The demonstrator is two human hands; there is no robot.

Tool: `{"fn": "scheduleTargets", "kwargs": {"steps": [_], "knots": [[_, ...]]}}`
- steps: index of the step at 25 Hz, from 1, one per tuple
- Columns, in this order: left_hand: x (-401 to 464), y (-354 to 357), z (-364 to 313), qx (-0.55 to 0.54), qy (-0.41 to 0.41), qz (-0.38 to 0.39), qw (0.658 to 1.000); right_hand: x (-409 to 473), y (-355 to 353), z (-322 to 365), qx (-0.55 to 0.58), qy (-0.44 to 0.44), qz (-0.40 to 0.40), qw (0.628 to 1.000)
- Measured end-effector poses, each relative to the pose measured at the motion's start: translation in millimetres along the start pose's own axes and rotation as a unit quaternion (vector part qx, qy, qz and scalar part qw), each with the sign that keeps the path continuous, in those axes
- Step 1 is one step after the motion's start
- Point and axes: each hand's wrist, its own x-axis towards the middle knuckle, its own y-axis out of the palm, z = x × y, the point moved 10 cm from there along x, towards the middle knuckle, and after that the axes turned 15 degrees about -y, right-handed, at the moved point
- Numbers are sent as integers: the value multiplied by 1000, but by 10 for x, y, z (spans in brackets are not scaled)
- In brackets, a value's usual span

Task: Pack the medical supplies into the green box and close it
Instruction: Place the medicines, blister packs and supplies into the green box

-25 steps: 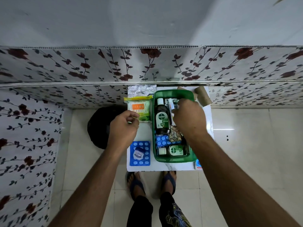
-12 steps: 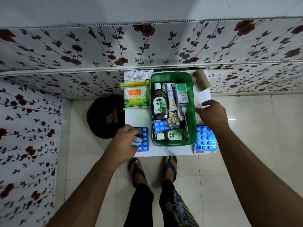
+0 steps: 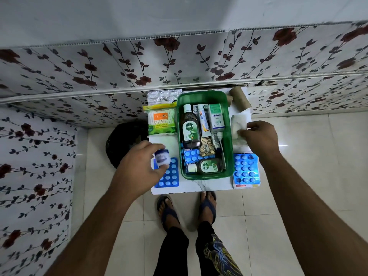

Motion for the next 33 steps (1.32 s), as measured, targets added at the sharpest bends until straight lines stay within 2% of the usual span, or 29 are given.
{"fn": "scheduleTargets", "kwargs": {"steps": [3, 6, 10, 15, 18, 21, 24, 29, 31, 33], "knots": [[48, -194, -728, -9, 56, -54, 997, -116, -289, 73, 64, -6, -53, 997], [287, 265, -1250, 85, 83, -16, 993, -213, -483, 179, 113, -18, -94, 989], [541, 829, -1337, 169, 60, 30, 983, -208, -508, 238, 144, -19, -96, 985], [520, 667, -1245, 150, 68, 25, 986, -212, -401, 442, 142, -36, -62, 987], [466, 85, -938, 23, 24, -32, 999, -257, -120, 810, 107, -76, -16, 991], [494, -218, -441, -69, -49, -79, 993, -263, 396, 1135, 28, -112, 47, 992], [560, -113, -54, -83, -98, -67, 989, -161, 808, 1222, -34, -122, 86, 988], [619, 75, 277, -92, -105, -51, 989, -29, 1072, 1259, -68, -124, 84, 986], [619, 151, 306, -96, -101, -38, 989, -45, 1084, 1303, -99, -144, 96, 980], [582, 216, 364, -100, -106, -20, 989, -122, 836, 1399, -101, -180, 61, 977]]}}
